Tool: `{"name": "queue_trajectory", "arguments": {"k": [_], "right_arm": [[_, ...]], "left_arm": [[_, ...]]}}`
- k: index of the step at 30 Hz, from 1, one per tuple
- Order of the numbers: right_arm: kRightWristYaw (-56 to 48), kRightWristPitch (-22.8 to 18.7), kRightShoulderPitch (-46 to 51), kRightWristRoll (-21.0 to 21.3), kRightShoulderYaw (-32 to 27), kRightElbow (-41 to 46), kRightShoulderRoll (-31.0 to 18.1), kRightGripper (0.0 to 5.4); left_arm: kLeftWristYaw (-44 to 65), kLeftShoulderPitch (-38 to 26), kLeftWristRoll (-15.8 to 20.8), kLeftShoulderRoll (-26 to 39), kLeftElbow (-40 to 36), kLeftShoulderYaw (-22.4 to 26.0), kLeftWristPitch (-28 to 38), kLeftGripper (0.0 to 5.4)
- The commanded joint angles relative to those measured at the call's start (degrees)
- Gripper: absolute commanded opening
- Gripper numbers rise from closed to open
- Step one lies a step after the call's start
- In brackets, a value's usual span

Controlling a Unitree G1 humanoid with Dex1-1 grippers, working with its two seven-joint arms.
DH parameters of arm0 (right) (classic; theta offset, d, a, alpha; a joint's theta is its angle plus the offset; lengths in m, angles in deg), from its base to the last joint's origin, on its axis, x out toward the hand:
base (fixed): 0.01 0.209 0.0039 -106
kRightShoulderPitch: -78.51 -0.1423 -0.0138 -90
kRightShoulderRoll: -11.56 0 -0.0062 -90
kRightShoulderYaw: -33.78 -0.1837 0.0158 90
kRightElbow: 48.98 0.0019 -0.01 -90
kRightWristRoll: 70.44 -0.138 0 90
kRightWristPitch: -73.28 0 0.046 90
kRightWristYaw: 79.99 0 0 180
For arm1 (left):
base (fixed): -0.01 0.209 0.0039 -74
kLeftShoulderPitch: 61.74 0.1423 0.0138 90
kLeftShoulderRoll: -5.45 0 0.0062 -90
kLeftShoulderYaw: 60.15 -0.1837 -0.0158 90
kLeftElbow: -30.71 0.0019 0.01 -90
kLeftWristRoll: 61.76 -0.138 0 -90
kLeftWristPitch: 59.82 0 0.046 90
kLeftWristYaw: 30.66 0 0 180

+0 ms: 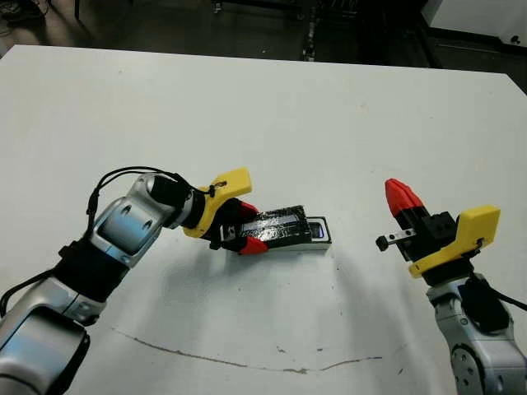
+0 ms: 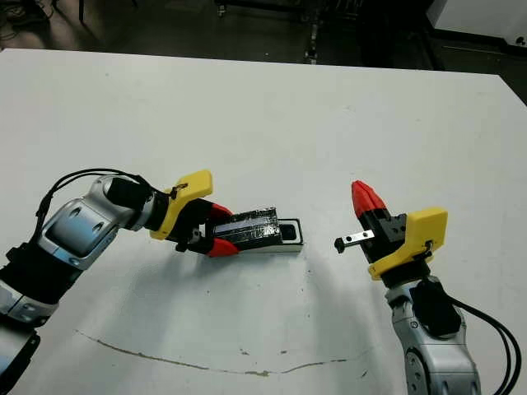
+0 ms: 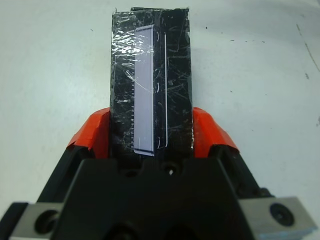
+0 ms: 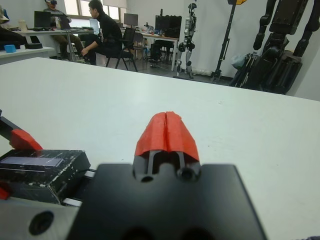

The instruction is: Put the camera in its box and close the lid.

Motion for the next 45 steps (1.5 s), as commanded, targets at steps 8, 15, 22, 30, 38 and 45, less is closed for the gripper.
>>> {"name": "queue_trajectory", "arguments": {"k": [8,15,22,30,38,45], "right_arm": [[-0.12,-0.16,0.47,-0.04,-0.49,-0.34,-0.63,0.0],[-0.13,-0.41,0.44,-0.25,-0.71,-0.25,-0.74,0.0],[-0.33,-0.26,0.11,-0.29,-0.64,-0.44,-0.76,0.0],[-0.37,-0.06,0.03,-0.23,-0.72,-0.46,-0.83,0.0],[-0.41,0.12,-0.04,-0.21,-0.71,-0.56,-0.85,0.0],[-0.51,0.07,0.05,-0.49,-0.49,-0.64,-0.56,0.0]], "left_arm": [[0.67,0.33,-2.13,-6.14,4.69,-4.42,1.94,3.17],[1.19,-1.65,-3.7,-8.59,7.96,-5.22,6.11,3.17],[1.43,-3.96,-4.98,-11.47,11.38,-6.22,5.22,3.17],[2.63,-6.11,-5.7,-14.59,16.59,-6.51,6.03,3.17],[3.81,-7.88,-6.69,-16.72,19.9,-6.74,3.19,3.17],[4.3,-8.71,-8.13,-17.25,19.7,-8.27,1.78,3.17]]}}
